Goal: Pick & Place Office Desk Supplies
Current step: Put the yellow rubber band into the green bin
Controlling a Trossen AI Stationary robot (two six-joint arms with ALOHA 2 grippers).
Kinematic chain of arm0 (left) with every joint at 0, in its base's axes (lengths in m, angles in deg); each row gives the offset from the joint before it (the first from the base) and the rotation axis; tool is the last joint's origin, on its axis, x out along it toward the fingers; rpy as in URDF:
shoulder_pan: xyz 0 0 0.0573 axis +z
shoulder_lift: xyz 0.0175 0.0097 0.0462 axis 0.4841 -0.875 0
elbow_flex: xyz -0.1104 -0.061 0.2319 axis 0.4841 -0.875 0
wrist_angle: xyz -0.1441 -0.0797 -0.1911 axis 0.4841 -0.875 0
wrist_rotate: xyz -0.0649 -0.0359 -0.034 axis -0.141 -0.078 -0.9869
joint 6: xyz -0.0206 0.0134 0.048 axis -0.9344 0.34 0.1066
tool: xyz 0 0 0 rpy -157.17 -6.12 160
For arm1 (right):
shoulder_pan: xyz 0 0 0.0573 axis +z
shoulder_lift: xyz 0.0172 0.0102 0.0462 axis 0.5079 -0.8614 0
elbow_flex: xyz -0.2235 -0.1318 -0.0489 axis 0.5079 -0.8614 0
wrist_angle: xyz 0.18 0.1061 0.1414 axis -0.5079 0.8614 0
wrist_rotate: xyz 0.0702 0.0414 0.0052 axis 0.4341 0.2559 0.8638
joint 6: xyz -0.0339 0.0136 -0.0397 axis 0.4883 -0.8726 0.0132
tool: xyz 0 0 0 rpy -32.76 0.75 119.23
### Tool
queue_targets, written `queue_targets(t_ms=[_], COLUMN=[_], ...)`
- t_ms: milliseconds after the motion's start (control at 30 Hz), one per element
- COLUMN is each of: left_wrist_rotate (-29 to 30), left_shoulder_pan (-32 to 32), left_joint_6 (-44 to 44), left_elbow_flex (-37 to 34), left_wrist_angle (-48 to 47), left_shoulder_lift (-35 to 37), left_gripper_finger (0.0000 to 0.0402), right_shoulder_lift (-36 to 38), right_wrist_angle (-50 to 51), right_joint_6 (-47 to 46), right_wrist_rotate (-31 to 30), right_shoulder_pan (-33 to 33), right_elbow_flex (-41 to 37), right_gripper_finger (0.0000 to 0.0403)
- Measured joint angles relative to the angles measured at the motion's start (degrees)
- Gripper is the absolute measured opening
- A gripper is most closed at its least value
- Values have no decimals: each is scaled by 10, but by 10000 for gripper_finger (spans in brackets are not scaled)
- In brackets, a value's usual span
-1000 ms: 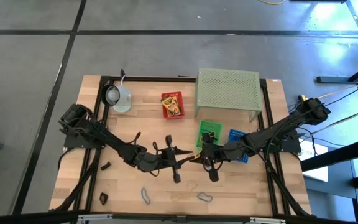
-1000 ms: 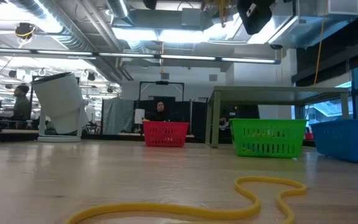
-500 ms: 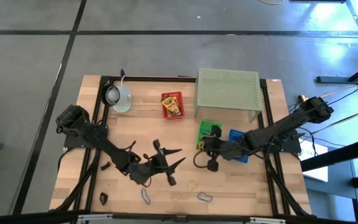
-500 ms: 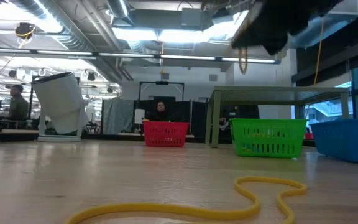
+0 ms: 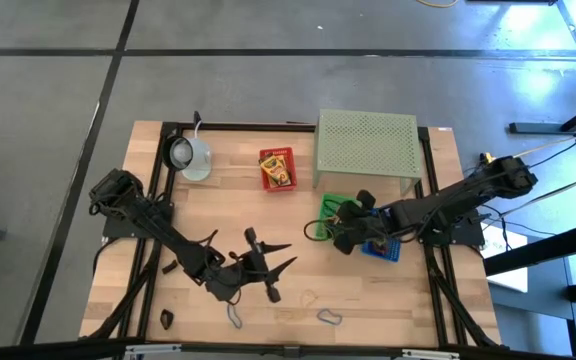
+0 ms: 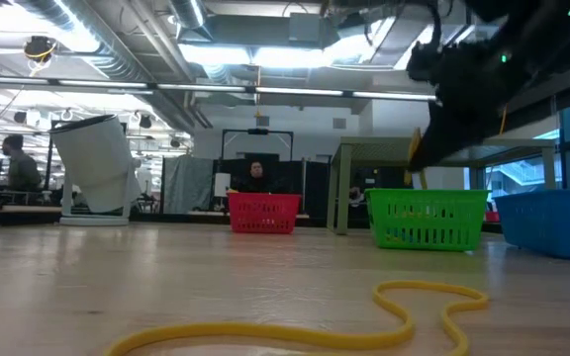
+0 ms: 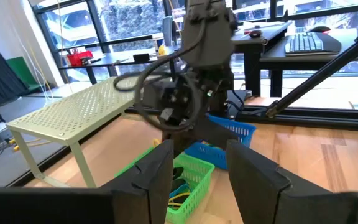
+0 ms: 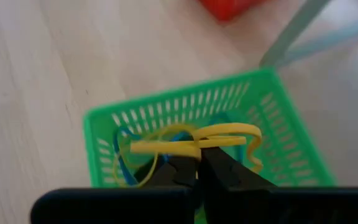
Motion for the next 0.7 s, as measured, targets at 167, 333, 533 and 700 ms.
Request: queue_targets(t_ms=[167,333,533,700], left_wrist_rotate=[0,0,0,0], left_shoulder_pan=[0,-3,-16,-30], left_joint_6=[-1,-10,-36,-47], left_elbow_flex=[0,0,0,0], left_wrist_angle=[-4,-6,-23,-26], left_shoulder_lift=[0,0,0,0], left_gripper_finger=[143,143,143,143], right_shoulder_lift=[0,0,0,0], right_wrist_angle=[-15,-22,-22,-22], right_joint_6=[-17,-24,-24,-24], right_wrist_rotate=[65,81,77,69], right_shoulder_pan=[-23,-27,-27,-27], right_elbow_flex=[-17,-17,-17,-18], right_gripper_finger=[6,7,35,77])
